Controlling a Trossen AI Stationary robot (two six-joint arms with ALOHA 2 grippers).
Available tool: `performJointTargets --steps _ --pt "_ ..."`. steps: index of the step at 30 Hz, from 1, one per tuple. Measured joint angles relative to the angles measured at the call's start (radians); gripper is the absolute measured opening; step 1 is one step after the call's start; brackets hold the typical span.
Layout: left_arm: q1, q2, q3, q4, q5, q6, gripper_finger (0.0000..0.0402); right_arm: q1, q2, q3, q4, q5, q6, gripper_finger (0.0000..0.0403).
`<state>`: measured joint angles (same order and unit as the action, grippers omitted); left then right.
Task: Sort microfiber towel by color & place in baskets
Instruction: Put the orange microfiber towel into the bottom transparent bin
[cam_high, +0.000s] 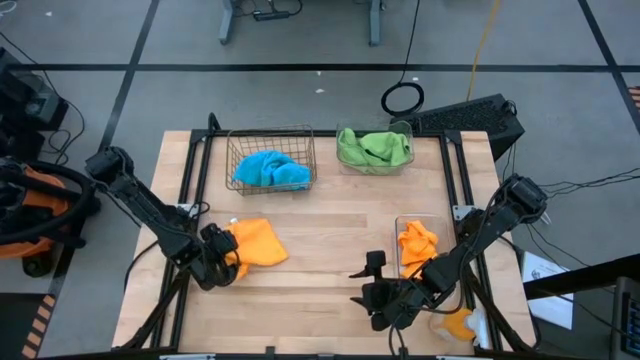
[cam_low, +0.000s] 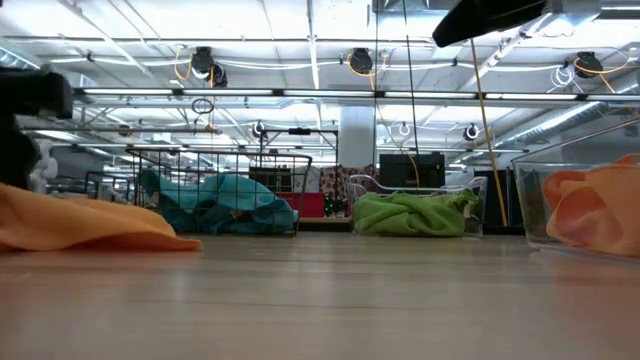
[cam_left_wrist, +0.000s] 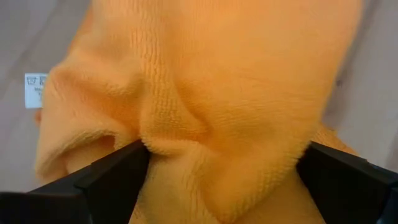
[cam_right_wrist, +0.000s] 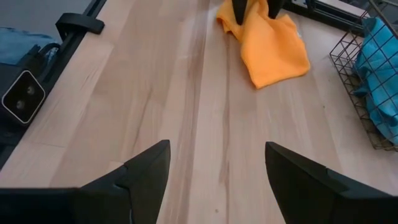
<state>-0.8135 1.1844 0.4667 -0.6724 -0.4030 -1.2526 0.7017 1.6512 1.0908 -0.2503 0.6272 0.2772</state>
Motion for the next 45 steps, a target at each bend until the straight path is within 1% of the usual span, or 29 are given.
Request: performJointTargets --steps 4,6,9,11,17,22,25,26,29,32,35,39,41,45 --pt "0.0 0.005 -0.05 0.053 -0.005 -0.021 0.0397 -0.003 0.0 0.0 0.0 0.0 -0.003 0.0251" --pt "0.0 0.005 -0.066 0.074 -0.013 -0.021 0.0389 -0.003 0.0 0.0 0.0 0.0 -0.003 0.0251" --pt "0.0 0.004 -0.076 0.083 -0.017 -0.021 0.0361 -0.003 0.0 0.0 0.002 0.0 -0.003 0.0251" --pt "0.0 0.005 -0.078 0.084 -0.02 -0.021 0.0334 -0.003 0.0 0.0 0.012 0.0 -0.006 0.0251" --pt "0.001 0.006 -0.08 0.112 -0.042 -0.001 0.0236 -0.008 0.0 0.0 0.061 0.001 -0.033 0.0251" --pt "0.0 0.008 -0.084 0.2 -0.074 0.09 0.012 -0.02 0.0 0.0 0.091 0.001 -0.055 0.0251" --pt "0.0 0.008 -0.084 0.261 -0.131 0.162 0.0047 -0.036 0.0 0.0 0.122 0.001 -0.062 0.0251" --pt "0.0 0.008 -0.084 0.28 -0.157 0.183 0.003 -0.043 0.0 0.0 0.129 0.001 -0.063 0.0251" --pt "0.001 0.008 -0.08 0.328 -0.231 0.242 0.0026 -0.069 0.002 0.0 0.171 0.001 -0.071 0.0251" --pt "0.001 0.008 -0.058 0.372 -0.288 0.348 0.0043 -0.1 0.024 0.0 0.25 0.001 -0.104 0.0251" --pt "0.0 0.008 -0.019 0.424 -0.331 0.526 0.0049 -0.135 0.068 0.0 0.333 -0.003 -0.154 0.0251" --pt "0.0 0.008 0.037 0.542 -0.358 0.843 0.0041 -0.188 0.136 0.0 0.482 -0.012 -0.204 0.0251" --pt "0.0 0.008 0.065 0.607 -0.358 1.006 0.0039 -0.214 0.168 0.0 0.599 -0.067 -0.211 0.0252" --pt "0.0 0.007 0.107 0.722 -0.359 1.278 0.0039 -0.261 0.211 0.0 0.789 -0.223 -0.223 0.0264"
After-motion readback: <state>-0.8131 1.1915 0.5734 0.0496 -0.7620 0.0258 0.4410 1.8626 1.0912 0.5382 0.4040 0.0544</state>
